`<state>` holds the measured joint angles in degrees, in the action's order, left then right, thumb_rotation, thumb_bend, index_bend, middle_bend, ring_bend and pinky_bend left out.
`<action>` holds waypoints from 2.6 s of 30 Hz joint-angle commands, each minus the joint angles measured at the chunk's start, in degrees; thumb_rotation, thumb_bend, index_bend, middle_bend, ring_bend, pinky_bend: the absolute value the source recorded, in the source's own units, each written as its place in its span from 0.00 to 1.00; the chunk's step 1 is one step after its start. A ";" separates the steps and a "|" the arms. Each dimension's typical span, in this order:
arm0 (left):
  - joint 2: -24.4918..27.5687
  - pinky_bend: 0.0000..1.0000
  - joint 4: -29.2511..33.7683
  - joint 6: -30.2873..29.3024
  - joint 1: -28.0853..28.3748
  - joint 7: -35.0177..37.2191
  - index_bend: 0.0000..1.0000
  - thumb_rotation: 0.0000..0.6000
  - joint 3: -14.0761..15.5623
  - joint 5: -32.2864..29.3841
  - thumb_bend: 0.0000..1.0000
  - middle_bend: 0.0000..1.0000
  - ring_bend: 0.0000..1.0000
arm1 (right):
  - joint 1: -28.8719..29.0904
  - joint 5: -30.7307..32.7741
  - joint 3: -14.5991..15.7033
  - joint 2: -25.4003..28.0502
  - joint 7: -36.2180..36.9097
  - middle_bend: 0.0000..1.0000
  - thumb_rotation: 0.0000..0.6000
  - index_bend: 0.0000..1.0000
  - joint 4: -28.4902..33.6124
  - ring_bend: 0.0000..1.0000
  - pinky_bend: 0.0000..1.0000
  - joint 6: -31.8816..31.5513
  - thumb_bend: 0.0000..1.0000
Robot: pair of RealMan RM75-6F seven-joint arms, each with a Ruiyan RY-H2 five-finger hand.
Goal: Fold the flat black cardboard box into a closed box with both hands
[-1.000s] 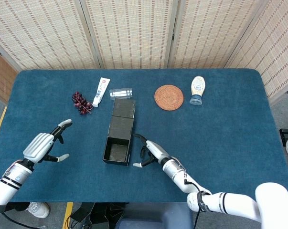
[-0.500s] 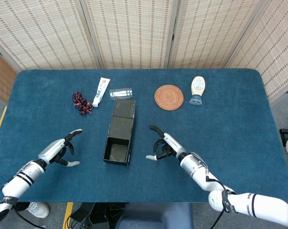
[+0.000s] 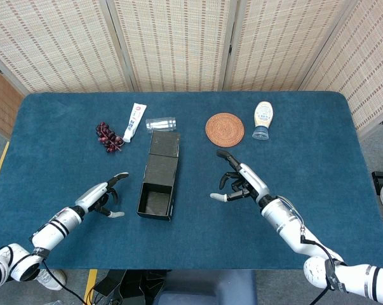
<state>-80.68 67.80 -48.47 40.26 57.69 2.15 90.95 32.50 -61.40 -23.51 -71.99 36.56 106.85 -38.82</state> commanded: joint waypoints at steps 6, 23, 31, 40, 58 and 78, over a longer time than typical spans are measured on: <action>-2.78 0.85 -2.25 0.59 1.64 4.72 0.00 1.00 0.98 1.11 0.16 0.00 0.52 | -0.38 -1.11 1.22 -0.17 0.57 0.00 1.00 0.00 -0.68 0.55 1.00 -1.26 0.13; -7.17 0.85 -6.25 0.54 4.16 12.63 0.00 1.00 2.95 2.72 0.16 0.00 0.53 | -1.18 -2.93 2.97 -0.08 2.41 0.00 1.00 0.00 -1.95 0.55 1.00 -3.21 0.13; -9.16 0.85 -7.73 0.12 5.05 14.98 0.00 1.00 3.34 2.93 0.16 0.00 0.53 | -1.30 -3.25 3.52 -0.22 3.26 0.00 1.00 0.00 -2.45 0.55 1.00 -3.65 0.13; -10.80 0.86 -9.52 -0.99 5.30 17.59 0.00 1.00 3.46 2.61 0.16 0.00 0.55 | -1.44 -3.71 4.06 -0.06 4.07 0.01 1.00 0.00 -3.07 0.55 1.00 -3.94 0.13; -16.59 0.86 -14.54 -4.21 3.76 19.93 0.23 1.00 2.11 0.54 0.16 0.24 0.65 | -1.72 -4.22 4.70 -0.51 6.57 0.02 1.00 0.00 -4.74 0.55 1.00 -4.13 0.13; -12.36 0.86 -8.98 -10.79 1.95 19.45 0.29 1.00 3.10 2.93 0.16 0.32 0.66 | 4.22 -3.36 -1.71 -8.88 26.18 0.00 1.00 0.00 -13.25 0.00 0.13 12.33 0.01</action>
<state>-93.48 58.23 -58.89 42.30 77.71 5.10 93.60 34.98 -63.69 -23.11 -78.13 59.04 96.59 -29.74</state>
